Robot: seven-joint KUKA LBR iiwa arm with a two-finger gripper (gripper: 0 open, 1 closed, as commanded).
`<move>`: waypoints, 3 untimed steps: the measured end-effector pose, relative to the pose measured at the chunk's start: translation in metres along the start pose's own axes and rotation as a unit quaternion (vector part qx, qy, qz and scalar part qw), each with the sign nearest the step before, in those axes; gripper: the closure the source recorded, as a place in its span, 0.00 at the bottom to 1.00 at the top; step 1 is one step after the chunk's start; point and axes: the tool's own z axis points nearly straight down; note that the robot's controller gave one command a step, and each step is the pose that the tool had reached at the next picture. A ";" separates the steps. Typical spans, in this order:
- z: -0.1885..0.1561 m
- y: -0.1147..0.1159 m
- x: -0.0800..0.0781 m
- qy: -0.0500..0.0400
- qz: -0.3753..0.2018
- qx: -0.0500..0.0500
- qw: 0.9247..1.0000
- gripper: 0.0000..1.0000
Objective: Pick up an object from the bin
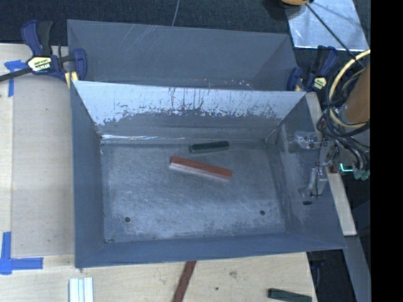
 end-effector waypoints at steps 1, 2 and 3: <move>-0.004 0.001 -0.002 -0.004 -0.002 0.001 1.000 0.00; 0.000 0.002 -0.002 -0.006 -0.006 0.002 1.000 0.00; -0.021 0.016 -0.040 -0.002 -0.103 0.000 0.995 0.00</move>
Offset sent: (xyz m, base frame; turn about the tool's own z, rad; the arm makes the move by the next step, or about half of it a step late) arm -0.0045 0.0576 -0.1340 -0.2418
